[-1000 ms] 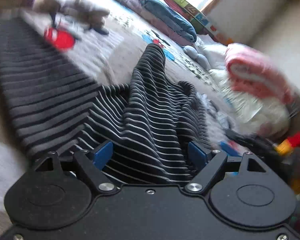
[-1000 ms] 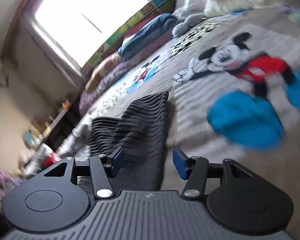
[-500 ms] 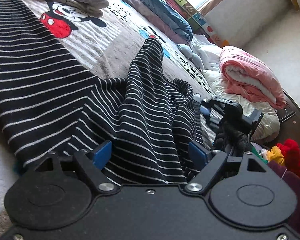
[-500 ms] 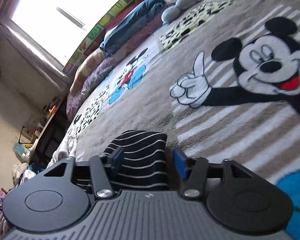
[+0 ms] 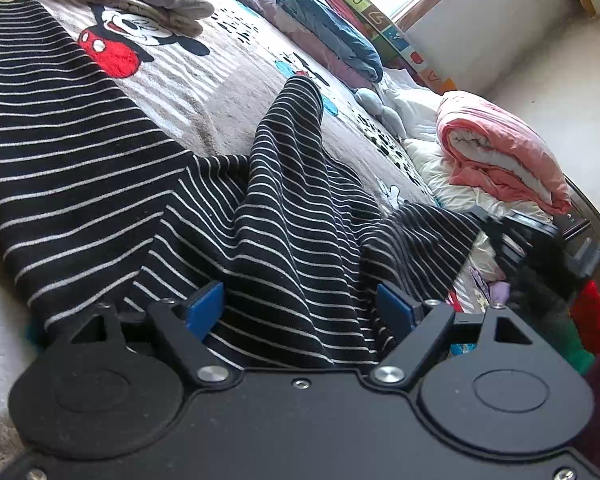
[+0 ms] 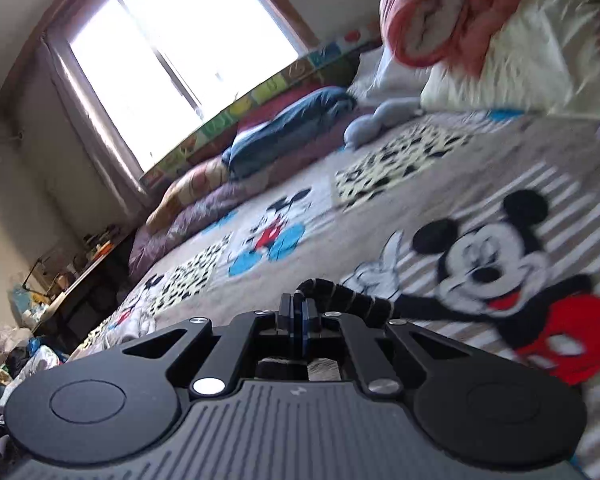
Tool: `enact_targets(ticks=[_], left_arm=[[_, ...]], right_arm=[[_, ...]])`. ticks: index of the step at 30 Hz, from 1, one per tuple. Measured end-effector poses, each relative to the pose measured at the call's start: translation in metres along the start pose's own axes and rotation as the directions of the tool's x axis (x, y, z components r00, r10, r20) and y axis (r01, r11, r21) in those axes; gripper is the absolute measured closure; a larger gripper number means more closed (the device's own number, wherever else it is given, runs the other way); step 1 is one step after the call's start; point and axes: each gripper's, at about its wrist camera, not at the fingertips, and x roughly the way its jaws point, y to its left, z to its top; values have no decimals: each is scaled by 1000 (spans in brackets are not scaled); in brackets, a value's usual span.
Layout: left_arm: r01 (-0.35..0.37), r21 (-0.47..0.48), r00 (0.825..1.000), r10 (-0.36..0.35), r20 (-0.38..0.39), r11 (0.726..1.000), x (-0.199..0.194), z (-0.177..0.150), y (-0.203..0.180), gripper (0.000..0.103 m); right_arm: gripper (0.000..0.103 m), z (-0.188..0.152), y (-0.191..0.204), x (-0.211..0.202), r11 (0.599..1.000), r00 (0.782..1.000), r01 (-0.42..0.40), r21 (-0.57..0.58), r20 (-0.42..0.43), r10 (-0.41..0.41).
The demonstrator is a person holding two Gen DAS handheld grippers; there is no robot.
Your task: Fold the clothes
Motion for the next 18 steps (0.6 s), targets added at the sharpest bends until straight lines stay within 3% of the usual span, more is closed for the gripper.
enact_targets(ticks=[9, 18], left_arm=[[26, 148, 999, -30, 30, 989, -9, -8, -26, 21], [73, 270, 997, -80, 13, 960, -10, -21, -48, 21]], right_arm=[[97, 11, -23, -65, 995, 991, 99, 3, 88, -99], [97, 3, -52, -112, 981, 975, 192, 16, 111, -193]])
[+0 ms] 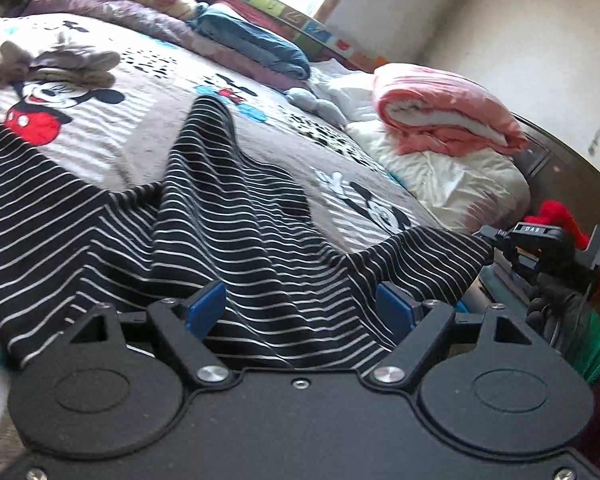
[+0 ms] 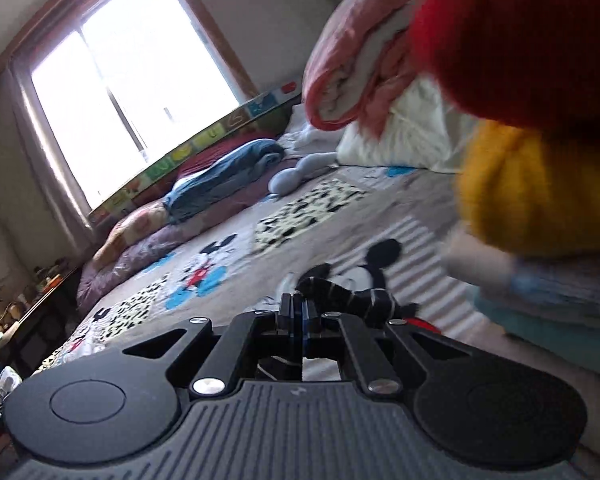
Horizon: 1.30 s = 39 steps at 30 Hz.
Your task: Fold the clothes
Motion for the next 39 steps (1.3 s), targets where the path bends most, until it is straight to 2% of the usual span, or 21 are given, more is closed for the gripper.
enact_targets(ticks=[4, 7, 10, 12, 14, 17, 19, 22, 26, 32, 35, 39], left_arm=[[23, 38, 999, -22, -24, 999, 4, -4, -9, 21], [42, 69, 998, -39, -48, 997, 8, -8, -15, 21], [51, 93, 997, -45, -65, 994, 9, -13, -19, 21], [49, 106, 997, -42, -71, 993, 10, -14, -20, 21], [40, 117, 997, -32, -71, 992, 9, -16, -20, 21], [9, 110, 998, -2, -63, 994, 5, -14, -14, 21], [-19, 72, 999, 22, -42, 997, -2, -9, -5, 21], [-54, -83, 998, 54, -12, 995, -15, -1, 22, 21], [-93, -271, 995, 101, 17, 958, -38, 4, 51, 22], [-107, -384, 989, 138, 53, 917, -79, 0, 66, 22], [-139, -432, 987, 158, 9, 891, -88, -11, 73, 22], [-148, -469, 989, 138, -56, 871, -86, -25, 78, 25]], right_arm=[[97, -6, -21, -9, 999, 999, 46, 9, -9, -45], [97, -11, -40, -3, 995, 994, 95, 31, -61, -93], [87, -20, -63, 4, 980, 977, 181, 81, -126, -170], [83, -29, -73, -2, 977, 981, 166, 132, -126, -149], [73, -39, -77, -8, 978, 984, 146, 151, -122, -128], [63, -58, -78, -21, 972, 990, 112, 204, -110, -91], [60, -73, -73, -32, 964, 993, 85, 252, -97, -62], [59, -97, -61, -47, 951, 997, 30, 309, -82, -4], [56, -132, -35, -67, 925, 991, -60, 376, -91, 101], [50, -180, 9, -84, 883, 953, -158, 441, -167, 254], [49, -201, 31, -89, 867, 932, -188, 462, -195, 306], [49, -220, 49, -97, 861, 915, -209, 463, -217, 339]])
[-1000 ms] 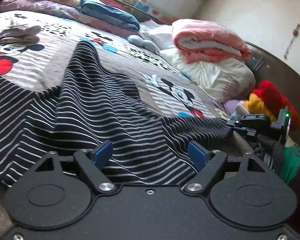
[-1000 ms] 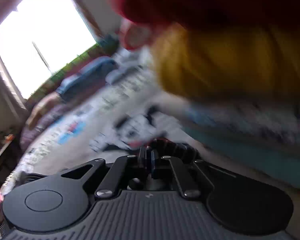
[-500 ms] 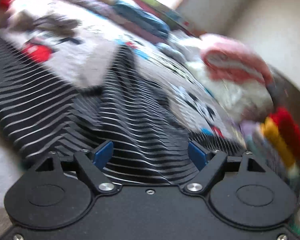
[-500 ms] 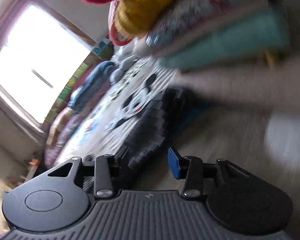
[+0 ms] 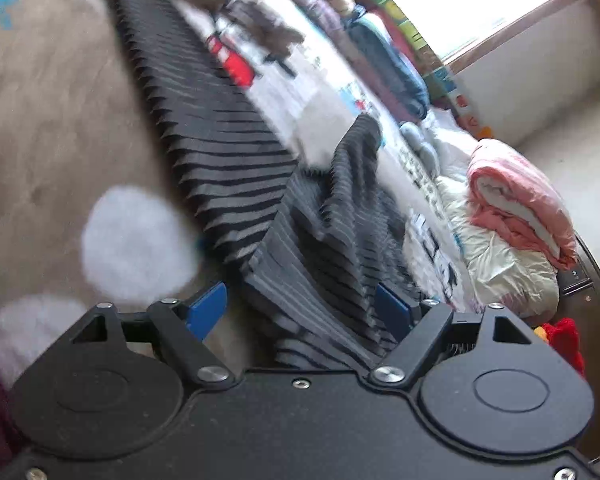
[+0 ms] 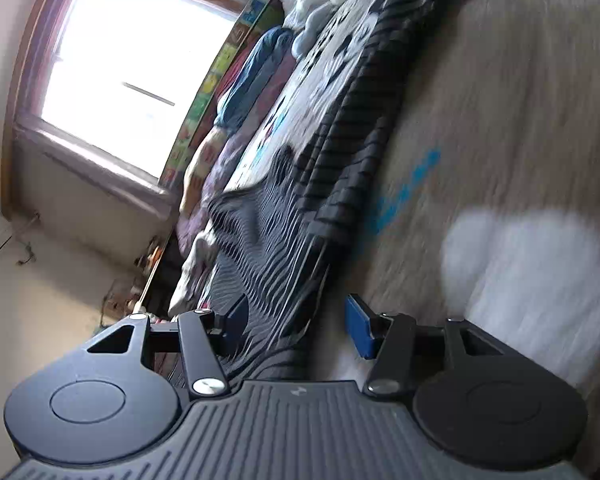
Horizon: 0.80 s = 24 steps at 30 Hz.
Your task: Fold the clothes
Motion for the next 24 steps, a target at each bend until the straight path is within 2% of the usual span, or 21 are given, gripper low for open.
enact_targets(ticks=[1, 4, 5, 6, 7, 8, 9, 10, 13, 16, 18, 19, 20, 23, 24], left_arm=[[0, -4, 1000, 0, -18, 1000, 2, -3, 1, 30], [12, 32, 999, -11, -46, 999, 13, -13, -5, 32], [12, 54, 999, -10, -47, 998, 17, -16, -7, 39], [9, 77, 999, -5, -48, 997, 22, -19, -9, 47], [5, 91, 999, 0, -47, 996, 23, -20, -10, 76], [1, 101, 999, 4, -45, 995, 22, -21, -11, 93], [-3, 111, 999, 8, -43, 994, 22, -22, -11, 93], [-1, 119, 999, 5, -32, 993, 17, -22, -11, 94], [-7, 129, 1000, 8, -6, 992, 6, -16, -12, 94], [-58, 150, 997, 66, -47, 987, 14, -15, -11, 91], [-92, 187, 994, 102, -46, 978, 14, -17, -16, 77], [-103, 208, 993, 112, -35, 973, 12, -17, -20, 58], [-117, 241, 993, 121, -2, 964, 6, -18, -26, 50], [-163, 350, 986, 142, 86, 923, -7, -22, -47, 50], [-168, 376, 985, 139, 104, 911, -11, -24, -53, 50]], right_arm=[[49, -3, 2, 1, 1000, 1000, -4, -1, -6, 4], [49, -7, 6, 5, 1000, 1000, -9, -3, -16, 9], [50, -7, 7, 6, 1000, 1000, -8, -3, -16, 8], [50, -8, 8, 9, 1000, 1000, -10, -3, -17, 10], [55, -9, 8, 11, 1000, 1000, -18, -1, -23, 18], [74, -11, 6, 13, 1000, 999, -29, 5, -37, 29], [86, -14, 3, 16, 999, 998, -39, 21, -56, 40], [92, -19, 2, 17, 999, 996, -45, 29, -70, 47], [92, -36, 5, 7, 997, 994, -63, 36, -87, 66], [92, -43, 5, 3, 996, 990, -66, 66, -124, 74], [93, -45, 5, 4, 997, 987, -50, 63, -152, 59], [90, -43, 5, 2, 996, 986, -48, 69, -157, 59], [85, -40, 7, -3, 997, 985, -46, 63, -162, 56], [65, -26, 15, -26, 998, 989, -57, 7, -139, 58], [65, -20, 17, -34, 998, 991, -58, -16, -119, 55]])
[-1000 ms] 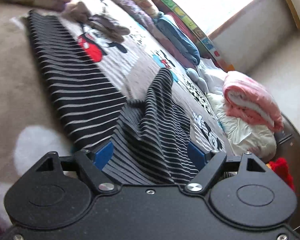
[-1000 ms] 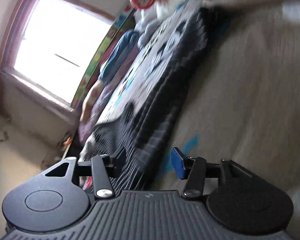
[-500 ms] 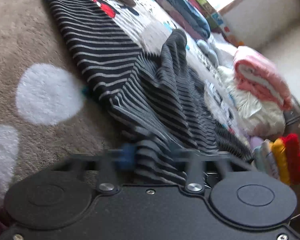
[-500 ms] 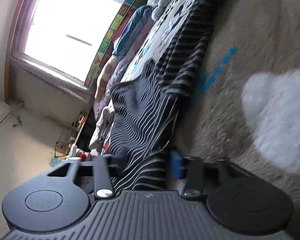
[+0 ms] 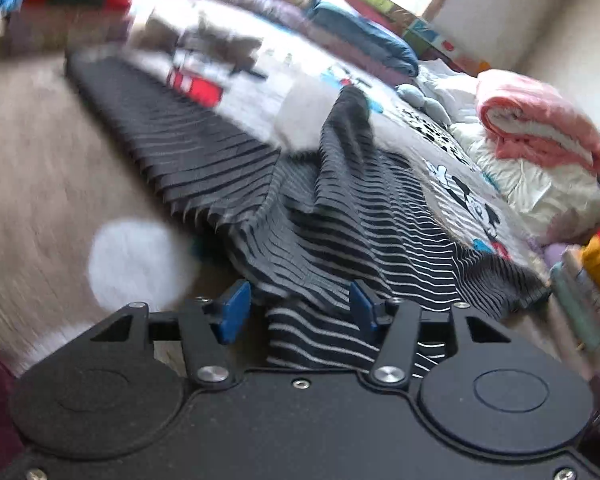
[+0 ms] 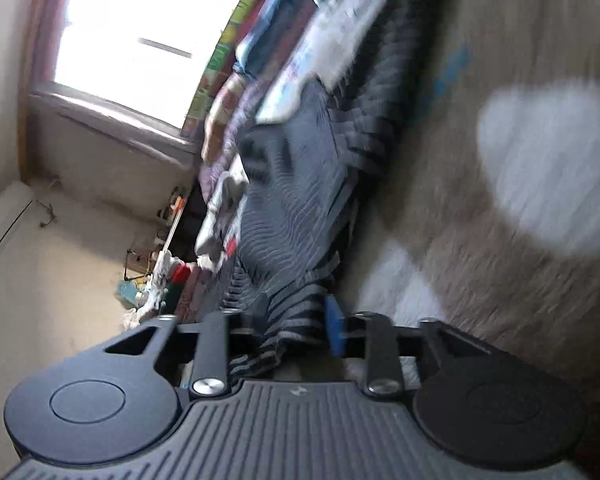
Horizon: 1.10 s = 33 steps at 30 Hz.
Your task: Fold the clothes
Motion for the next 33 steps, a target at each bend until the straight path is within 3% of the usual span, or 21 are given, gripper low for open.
enact_targets(ticks=[2, 5, 8, 11, 15, 18, 20, 25, 30, 32, 33], left_arm=[[8, 62, 1000, -10, 24, 998, -8, -2, -14, 50], [45, 165, 998, -52, 42, 985, -20, -10, -37, 50], [105, 295, 993, -114, 13, 950, -26, -25, -68, 50], [170, 438, 985, -172, -36, 883, -23, -43, -103, 50], [161, 642, 984, -171, -47, 750, -2, -73, -139, 49], [155, 695, 986, -157, -61, 703, 20, -87, -141, 49], [157, 694, 986, -150, -72, 703, 30, -91, -134, 49], [165, 665, 986, -129, -103, 729, 46, -94, -116, 49], [187, 635, 982, -152, -109, 749, 50, -89, -114, 49], [192, 630, 981, -157, -112, 752, 51, -89, -114, 49], [195, 627, 981, -159, -114, 754, 51, -89, -113, 49]], right_arm=[[65, 18, 0, -15, 999, 997, 23, -36, 71, -20], [60, 51, -16, -26, 998, 981, 65, -1, 182, -64], [54, 84, -35, -34, 994, 955, 100, 54, 276, -111], [51, 117, -57, -43, 985, 923, 107, 134, 355, -149], [49, 148, -81, -41, 975, 903, 78, 210, 400, -159], [44, 173, -92, -35, 972, 896, 65, 227, 415, -157], [37, 191, -97, -31, 970, 891, 63, 234, 425, -161], [35, 233, -117, -23, 956, 883, 54, 290, 434, -181], [54, 246, -126, -16, 957, 868, 89, 277, 450, -211], [72, 245, -127, -15, 964, 862, 130, 234, 454, -226], [75, 244, -127, -15, 967, 859, 147, 208, 457, -229]])
